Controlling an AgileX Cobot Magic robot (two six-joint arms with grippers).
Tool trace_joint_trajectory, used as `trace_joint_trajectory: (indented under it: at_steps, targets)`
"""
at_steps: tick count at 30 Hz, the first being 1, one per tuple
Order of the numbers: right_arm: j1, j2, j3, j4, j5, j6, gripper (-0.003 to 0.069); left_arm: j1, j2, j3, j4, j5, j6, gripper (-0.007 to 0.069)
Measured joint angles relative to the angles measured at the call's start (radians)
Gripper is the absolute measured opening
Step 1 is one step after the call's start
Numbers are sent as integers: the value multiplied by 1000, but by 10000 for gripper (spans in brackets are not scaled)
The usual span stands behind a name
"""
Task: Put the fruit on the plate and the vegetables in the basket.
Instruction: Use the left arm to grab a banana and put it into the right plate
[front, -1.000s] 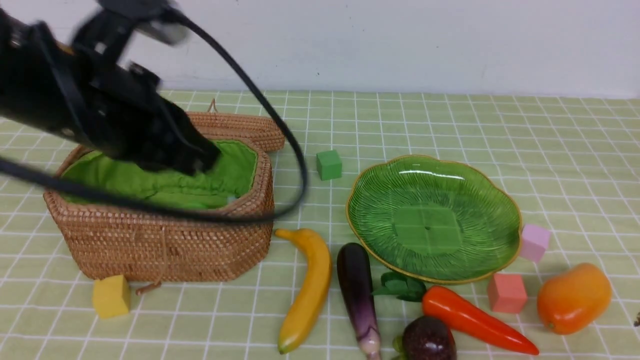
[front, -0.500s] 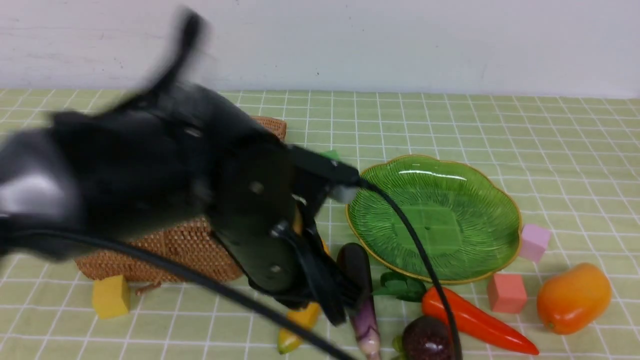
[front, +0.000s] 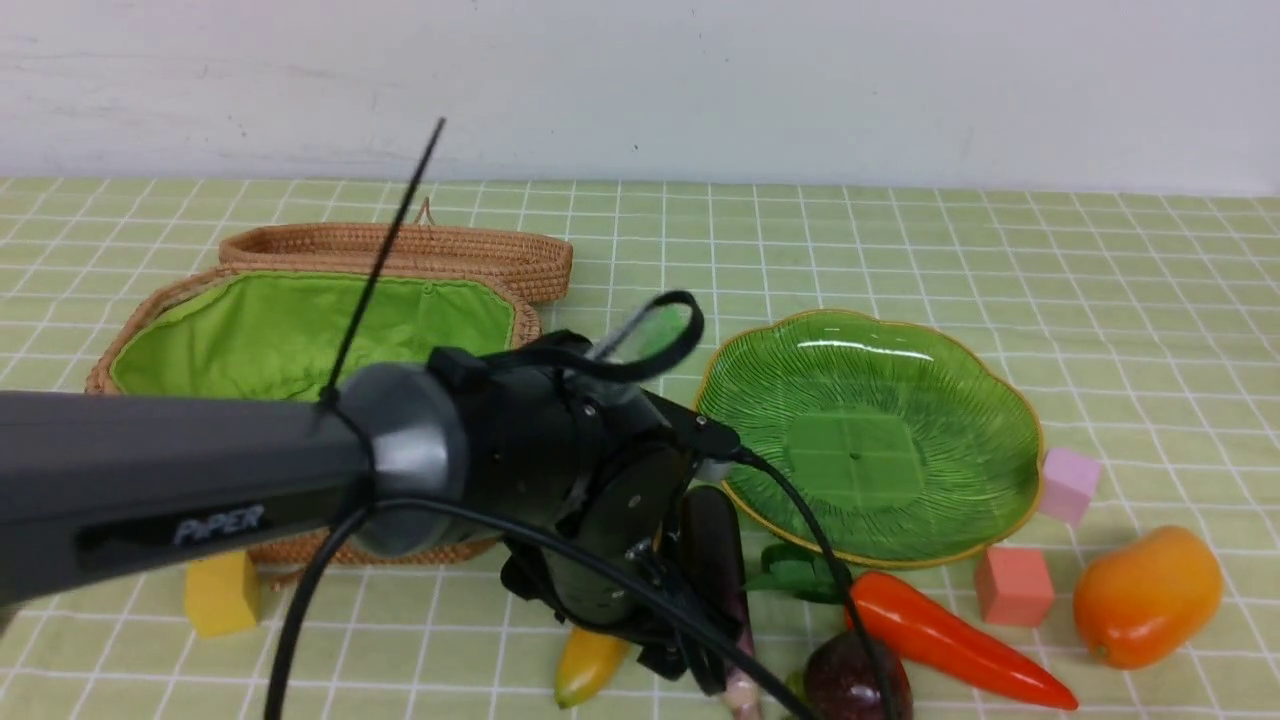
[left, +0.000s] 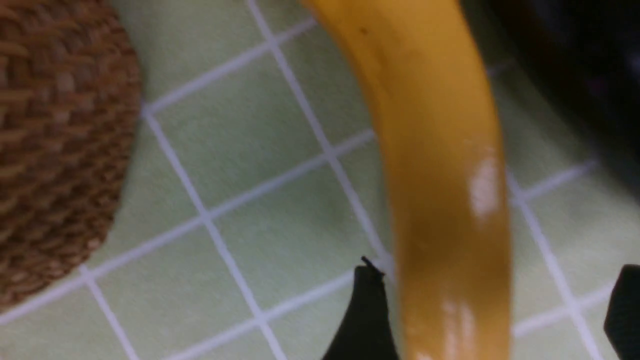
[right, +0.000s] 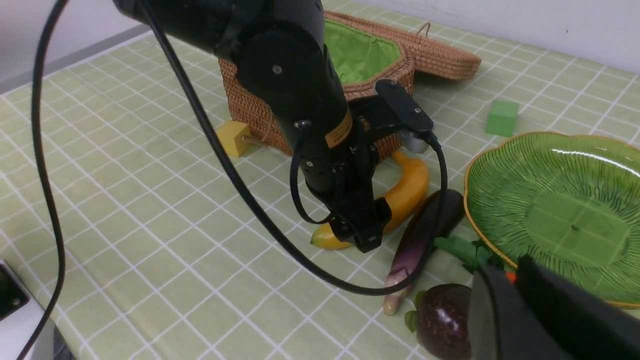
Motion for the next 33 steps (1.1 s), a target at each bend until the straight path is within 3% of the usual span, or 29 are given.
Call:
trace_joint_trajectory:
  at_steps: [3, 11, 25, 31, 33]
  targets:
    - [0, 0, 0, -1, 2, 0, 65, 0, 11, 0, 25, -3, -14, 528]
    - [0, 0, 0, -2, 3, -19, 67, 0, 37, -5, 36, -34, -16, 295]
    - [0, 0, 0, -3, 3, -20, 71, -1, -38, -44, 16, 45, -3, 288]
    - [0, 0, 0, -6, 3, -20, 50, -24, -151, -182, -26, 100, 119, 288]
    - [0, 0, 0, -10, 2, -20, 29, -42, -146, -260, -74, 91, 220, 288]
